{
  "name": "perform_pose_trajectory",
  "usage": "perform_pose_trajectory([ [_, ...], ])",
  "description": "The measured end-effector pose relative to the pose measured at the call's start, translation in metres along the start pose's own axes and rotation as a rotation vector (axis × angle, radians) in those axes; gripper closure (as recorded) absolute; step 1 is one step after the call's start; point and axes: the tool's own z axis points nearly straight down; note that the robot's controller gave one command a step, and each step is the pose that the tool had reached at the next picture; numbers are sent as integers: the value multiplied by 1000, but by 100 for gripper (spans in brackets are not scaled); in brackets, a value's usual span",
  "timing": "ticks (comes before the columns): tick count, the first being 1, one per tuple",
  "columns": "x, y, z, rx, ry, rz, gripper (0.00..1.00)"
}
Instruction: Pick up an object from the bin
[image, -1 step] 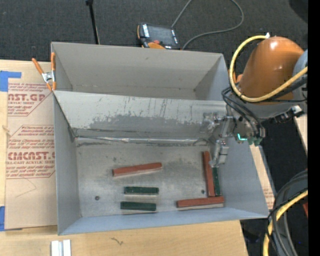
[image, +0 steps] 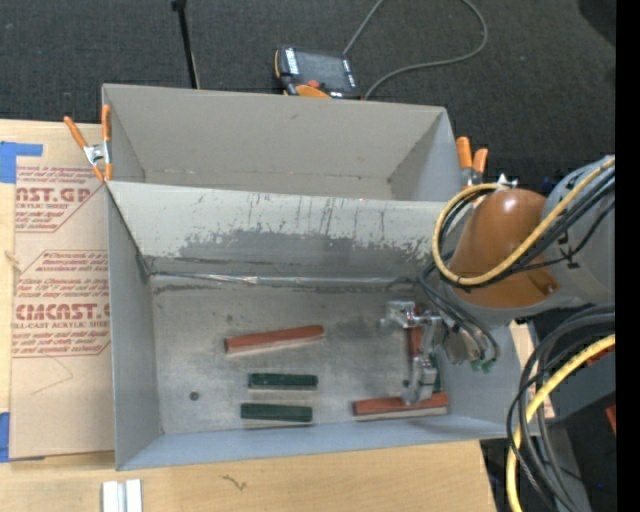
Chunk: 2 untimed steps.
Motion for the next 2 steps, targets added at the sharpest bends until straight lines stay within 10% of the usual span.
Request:
perform_pose_trajectory([
  [1,-47,129,-5,-2,-13,-94,0],
  [2,-93,160,34,1,-12,-183,0],
])
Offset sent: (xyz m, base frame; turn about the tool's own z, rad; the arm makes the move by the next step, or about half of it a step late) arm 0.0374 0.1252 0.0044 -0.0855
